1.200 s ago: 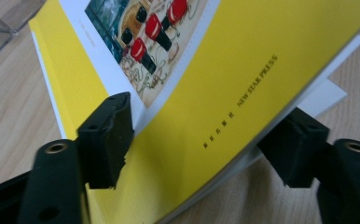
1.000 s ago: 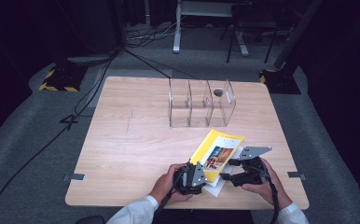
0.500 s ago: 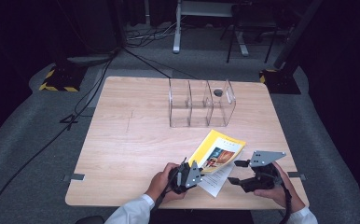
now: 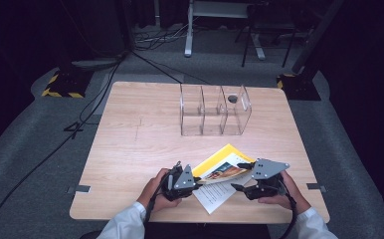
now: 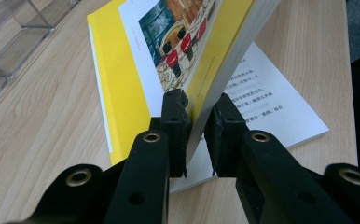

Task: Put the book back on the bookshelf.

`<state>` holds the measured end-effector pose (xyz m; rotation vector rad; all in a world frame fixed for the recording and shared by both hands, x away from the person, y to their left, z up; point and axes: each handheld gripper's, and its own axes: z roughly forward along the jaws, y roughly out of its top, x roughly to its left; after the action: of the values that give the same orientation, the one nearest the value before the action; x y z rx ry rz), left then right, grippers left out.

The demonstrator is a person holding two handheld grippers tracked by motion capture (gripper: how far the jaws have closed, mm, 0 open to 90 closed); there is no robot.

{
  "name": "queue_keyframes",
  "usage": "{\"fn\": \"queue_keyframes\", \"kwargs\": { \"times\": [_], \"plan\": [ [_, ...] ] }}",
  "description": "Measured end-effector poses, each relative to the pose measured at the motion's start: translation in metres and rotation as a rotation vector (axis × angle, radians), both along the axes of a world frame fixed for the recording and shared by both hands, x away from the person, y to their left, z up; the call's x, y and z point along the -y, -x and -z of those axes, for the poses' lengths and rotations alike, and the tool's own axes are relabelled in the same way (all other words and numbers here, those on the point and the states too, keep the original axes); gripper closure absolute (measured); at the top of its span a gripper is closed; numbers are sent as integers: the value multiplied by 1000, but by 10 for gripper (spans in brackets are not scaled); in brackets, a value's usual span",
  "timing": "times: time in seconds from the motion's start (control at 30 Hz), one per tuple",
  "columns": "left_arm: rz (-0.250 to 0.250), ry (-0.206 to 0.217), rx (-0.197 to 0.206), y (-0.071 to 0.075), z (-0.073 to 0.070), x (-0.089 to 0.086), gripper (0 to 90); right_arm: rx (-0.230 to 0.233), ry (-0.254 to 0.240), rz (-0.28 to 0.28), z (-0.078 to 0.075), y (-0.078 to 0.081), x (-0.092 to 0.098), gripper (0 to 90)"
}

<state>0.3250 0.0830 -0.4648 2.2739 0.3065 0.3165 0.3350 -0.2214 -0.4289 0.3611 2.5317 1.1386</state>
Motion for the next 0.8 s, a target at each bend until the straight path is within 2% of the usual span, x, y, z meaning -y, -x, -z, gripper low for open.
{"fn": "queue_keyframes", "kwargs": {
  "times": [0.07, 0.17, 0.23, 0.27, 0.3, 0.37, 0.4, 0.5, 0.6, 0.7, 0.8],
  "plan": [
    [2, 7, -20, -2, -1, -10, 779, 30, 44, 7, 6, -6, -1, 330],
    [-3, 23, -46, -6, -2, -26, 770, 11, 86, 23, 18, -17, 2, 379],
    [-8, 37, -64, -12, -1, -37, 762, 32, 125, 74, 25, -22, 5, 415],
    [-8, 37, -64, -12, -1, -37, 750, 32, 125, 74, 25, -22, 5, 415],
    [-12, 47, -74, -15, -1, -42, 750, 39, 138, 97, 30, -24, 6, 482],
    [-25, 51, -88, -21, -1, -49, 733, 47, 67, 54, 34, -24, 8, 619],
    [-36, 49, -81, -23, -1, -51, 724, 55, 47, 42, 35, -23, 7, 642],
    [-79, 45, -81, -28, -1, -58, 679, 107, 69, 13, 36, -19, -1, 703],
    [-91, 52, -72, -25, -3, -63, 602, 159, 90, 0, 34, -13, -8, 739],
    [-100, 58, -26, -19, -10, -65, 550, 159, 92, -4, 32, -10, -14, 755],
    [-107, 74, -14, -16, -17, -63, 483, 158, 98, -1, 30, -10, -19, 764]
  ]
}}
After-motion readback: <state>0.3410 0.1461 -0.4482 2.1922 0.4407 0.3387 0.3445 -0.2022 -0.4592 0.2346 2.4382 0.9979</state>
